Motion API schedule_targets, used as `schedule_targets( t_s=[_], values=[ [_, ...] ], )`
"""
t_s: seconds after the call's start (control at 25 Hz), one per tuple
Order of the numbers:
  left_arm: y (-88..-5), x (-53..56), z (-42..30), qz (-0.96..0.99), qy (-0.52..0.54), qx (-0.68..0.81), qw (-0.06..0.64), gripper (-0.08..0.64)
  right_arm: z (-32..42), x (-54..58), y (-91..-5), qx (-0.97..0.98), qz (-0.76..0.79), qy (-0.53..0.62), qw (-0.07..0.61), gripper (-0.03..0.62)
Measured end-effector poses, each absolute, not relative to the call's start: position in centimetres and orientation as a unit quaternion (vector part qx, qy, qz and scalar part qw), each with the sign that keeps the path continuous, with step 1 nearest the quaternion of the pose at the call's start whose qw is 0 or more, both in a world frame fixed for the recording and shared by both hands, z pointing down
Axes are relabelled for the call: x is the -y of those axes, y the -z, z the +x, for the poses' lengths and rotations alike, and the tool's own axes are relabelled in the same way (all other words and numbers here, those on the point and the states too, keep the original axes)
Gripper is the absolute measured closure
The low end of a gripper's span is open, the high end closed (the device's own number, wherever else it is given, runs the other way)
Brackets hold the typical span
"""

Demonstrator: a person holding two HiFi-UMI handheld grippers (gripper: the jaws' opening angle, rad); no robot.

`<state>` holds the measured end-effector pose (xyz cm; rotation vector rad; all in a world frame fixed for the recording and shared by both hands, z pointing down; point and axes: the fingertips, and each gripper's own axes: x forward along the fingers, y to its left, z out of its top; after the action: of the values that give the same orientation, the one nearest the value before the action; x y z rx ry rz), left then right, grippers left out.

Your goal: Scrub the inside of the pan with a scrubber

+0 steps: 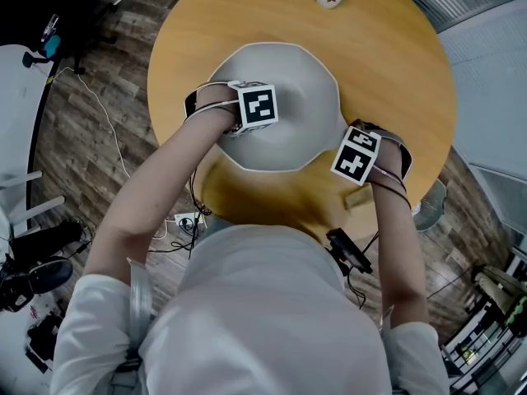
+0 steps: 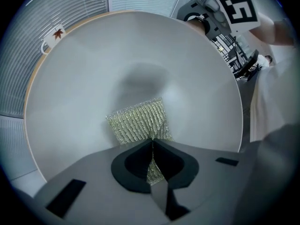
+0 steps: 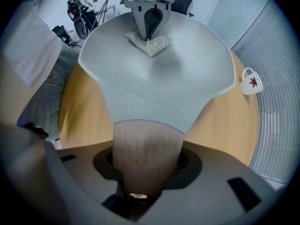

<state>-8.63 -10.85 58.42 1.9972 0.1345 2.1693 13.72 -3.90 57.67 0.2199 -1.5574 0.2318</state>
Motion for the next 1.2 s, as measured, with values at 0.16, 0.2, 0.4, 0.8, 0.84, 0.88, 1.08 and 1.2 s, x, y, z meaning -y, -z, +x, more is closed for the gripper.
schedule_targets(
  t_s=[0.16, 0.2, 0.4, 0.8, 0.84, 0.88, 1.08, 1.2],
  values=[
    [-58.6, 10.1, -8.5, 0.673, -0.730, -0.057, 0.101, 0.543, 13.8, 3.9, -57.7, 0.699, 0.099, -0.103, 0.701, 0.411],
    [-58.6, 10.0, -8.4, 0.676, -0.728, -0.060, 0.101, 0.543, 13.8, 3.8, -57.7, 0.699, 0.099, -0.103, 0.700, 0.411],
    [-58.5, 9.4, -8.1, 0.682, -0.720, -0.070, 0.109, 0.543, 13.7, 3.9, -57.6, 0.699, 0.099, -0.103, 0.700, 0.411],
    [-58.2, 8.1, -7.8, 0.695, -0.703, -0.071, 0.136, 0.543, 13.7, 3.9, -57.5, 0.697, 0.099, -0.100, 0.703, 0.413],
    [-58.2, 7.9, -7.7, 0.697, -0.700, -0.071, 0.139, 0.543, 13.7, 3.9, -57.4, 0.697, 0.099, -0.100, 0.703, 0.413],
    [-58.1, 7.8, -7.6, 0.699, -0.696, -0.072, 0.145, 0.543, 13.7, 3.9, -57.4, 0.697, 0.099, -0.100, 0.703, 0.413],
    [-58.1, 6.8, -6.8, 0.712, -0.676, -0.079, 0.175, 0.543, 13.7, 4.1, -57.6, 0.697, 0.099, -0.099, 0.703, 0.413],
    [-58.1, 6.1, -6.3, 0.715, -0.668, -0.087, 0.185, 0.543, 13.7, 4.1, -57.5, 0.696, 0.099, -0.099, 0.704, 0.413]
  ],
)
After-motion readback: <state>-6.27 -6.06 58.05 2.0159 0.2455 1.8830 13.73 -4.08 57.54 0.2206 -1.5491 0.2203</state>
